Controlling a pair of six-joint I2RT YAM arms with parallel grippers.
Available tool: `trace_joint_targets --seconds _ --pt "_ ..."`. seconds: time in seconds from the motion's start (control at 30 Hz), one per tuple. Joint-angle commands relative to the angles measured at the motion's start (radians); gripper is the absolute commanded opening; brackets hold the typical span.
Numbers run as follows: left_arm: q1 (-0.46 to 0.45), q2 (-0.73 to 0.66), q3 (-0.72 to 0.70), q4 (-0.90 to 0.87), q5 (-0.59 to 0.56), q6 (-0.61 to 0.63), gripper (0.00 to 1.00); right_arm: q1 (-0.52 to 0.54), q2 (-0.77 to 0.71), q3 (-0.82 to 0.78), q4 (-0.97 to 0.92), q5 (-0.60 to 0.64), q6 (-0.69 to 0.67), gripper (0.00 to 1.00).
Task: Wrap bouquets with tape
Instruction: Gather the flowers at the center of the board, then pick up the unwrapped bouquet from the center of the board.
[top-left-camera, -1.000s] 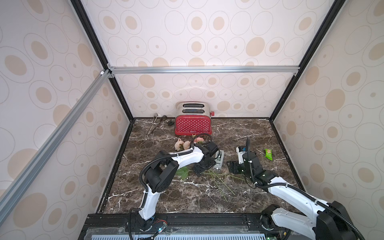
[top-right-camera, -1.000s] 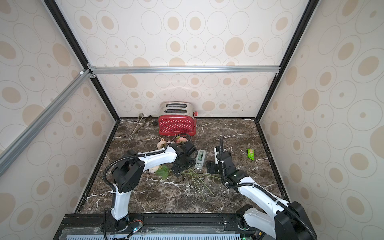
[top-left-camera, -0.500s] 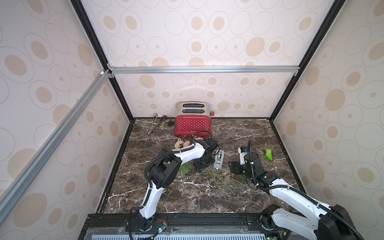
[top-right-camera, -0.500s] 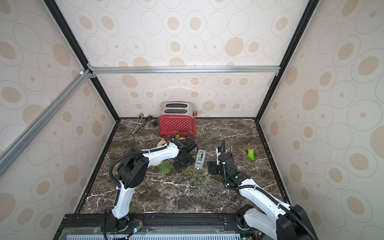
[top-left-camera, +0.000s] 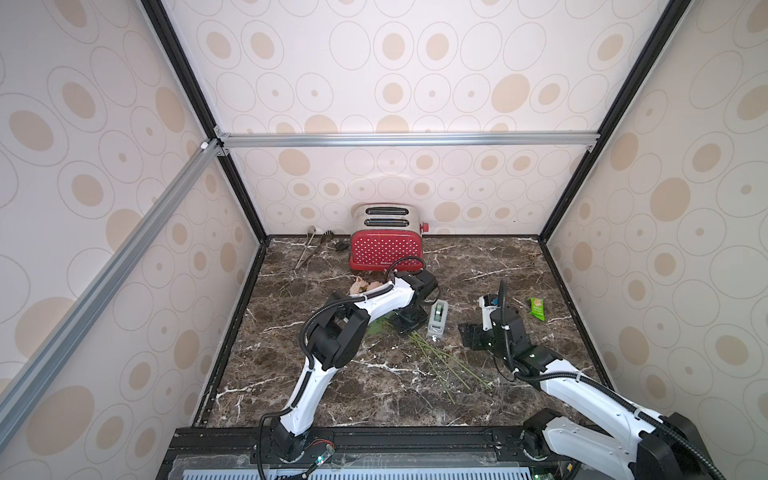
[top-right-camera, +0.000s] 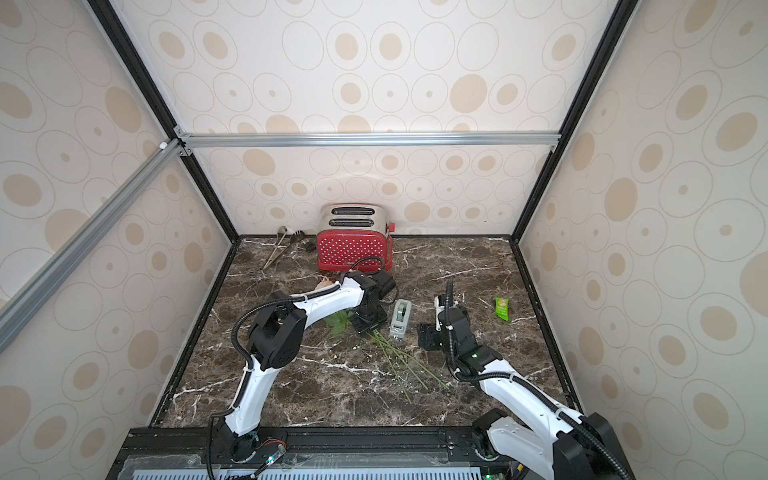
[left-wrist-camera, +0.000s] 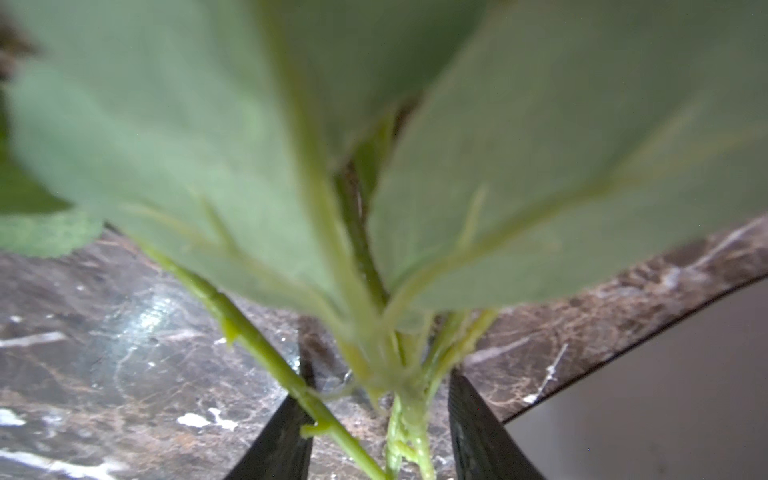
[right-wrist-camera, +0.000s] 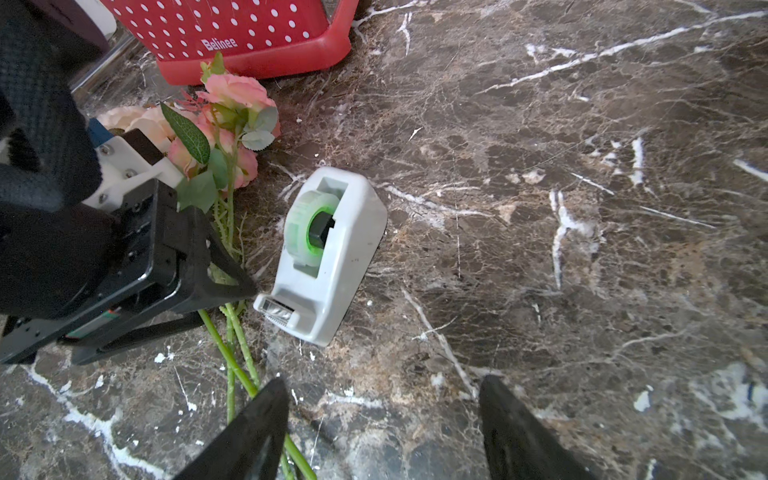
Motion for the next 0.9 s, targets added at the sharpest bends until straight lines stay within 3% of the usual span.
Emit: trace_joint_targets --seconds 0.0,0.2,0.27,0.3,0.33,0.53,0.67,0.87 --pt "0.005 0.075 0.009 -0.032 0.018 0.020 0.51 -0.010 -0.003 -0.015 0.019 0.008 0.010 0.75" --pt "0.000 0.096 0.043 -0.034 0.045 0.012 0.54 -0.017 0.004 -0.020 0.027 0.003 0.015 0.75" --pt "-0.004 0.101 0.047 -0.032 0.049 0.003 0.41 -0.018 0.005 -0.022 0.030 0.001 0.014 0.75" --pt "-0.006 0.101 0.047 -0.027 0.049 0.001 0.29 -0.018 0.005 -0.022 0.030 0.003 0.016 0.75" --pt "-0.007 0.104 0.045 -0.025 0.049 0.000 0.25 -0.020 0.005 -0.022 0.030 0.003 0.016 0.75" --pt "-0.008 0.108 0.026 -0.032 0.058 0.004 0.24 -0.023 0.008 -0.023 0.032 -0.001 0.017 0.75" --pt "-0.009 0.107 0.013 -0.029 0.061 0.005 0.02 -0.025 0.010 -0.023 0.032 -0.002 0.018 0.75" --pt "-0.007 0.100 0.009 -0.026 0.060 0.000 0.00 -0.029 0.010 -0.023 0.030 -0.002 0.019 0.75"
